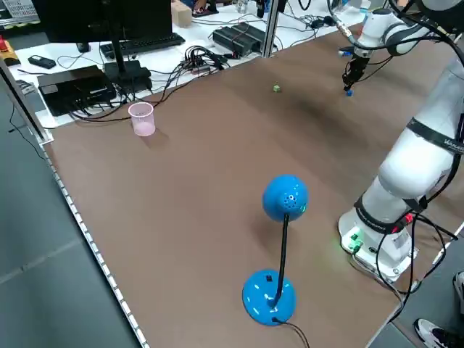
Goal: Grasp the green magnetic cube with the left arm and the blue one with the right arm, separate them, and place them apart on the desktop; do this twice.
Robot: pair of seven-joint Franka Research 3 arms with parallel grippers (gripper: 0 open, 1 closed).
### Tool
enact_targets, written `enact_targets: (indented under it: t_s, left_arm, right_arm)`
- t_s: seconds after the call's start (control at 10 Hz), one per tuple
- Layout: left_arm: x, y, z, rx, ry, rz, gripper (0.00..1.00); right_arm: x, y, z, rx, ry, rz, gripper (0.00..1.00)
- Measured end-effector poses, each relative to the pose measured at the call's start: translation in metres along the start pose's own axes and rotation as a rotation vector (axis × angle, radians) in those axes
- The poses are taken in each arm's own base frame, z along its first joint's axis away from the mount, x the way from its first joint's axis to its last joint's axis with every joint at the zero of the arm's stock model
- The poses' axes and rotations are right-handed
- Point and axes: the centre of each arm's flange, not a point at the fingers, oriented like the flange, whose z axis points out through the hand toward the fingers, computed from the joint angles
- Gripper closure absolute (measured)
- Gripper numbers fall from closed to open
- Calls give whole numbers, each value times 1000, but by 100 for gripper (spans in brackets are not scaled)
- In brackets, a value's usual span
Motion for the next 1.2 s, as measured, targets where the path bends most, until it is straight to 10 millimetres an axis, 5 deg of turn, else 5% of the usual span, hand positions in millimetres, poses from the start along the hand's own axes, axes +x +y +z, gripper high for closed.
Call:
enact_targets:
  t_s: [0.7,1.2]
  left_arm:
    - [2,-8,-1,0,3,31,0]
    - [3,-9,-1,0,3,28,0]
  right_arm:
    - [4,1,-5,3,7,3,97]
    - [-5,1,-1,-35,-25,-5,25]
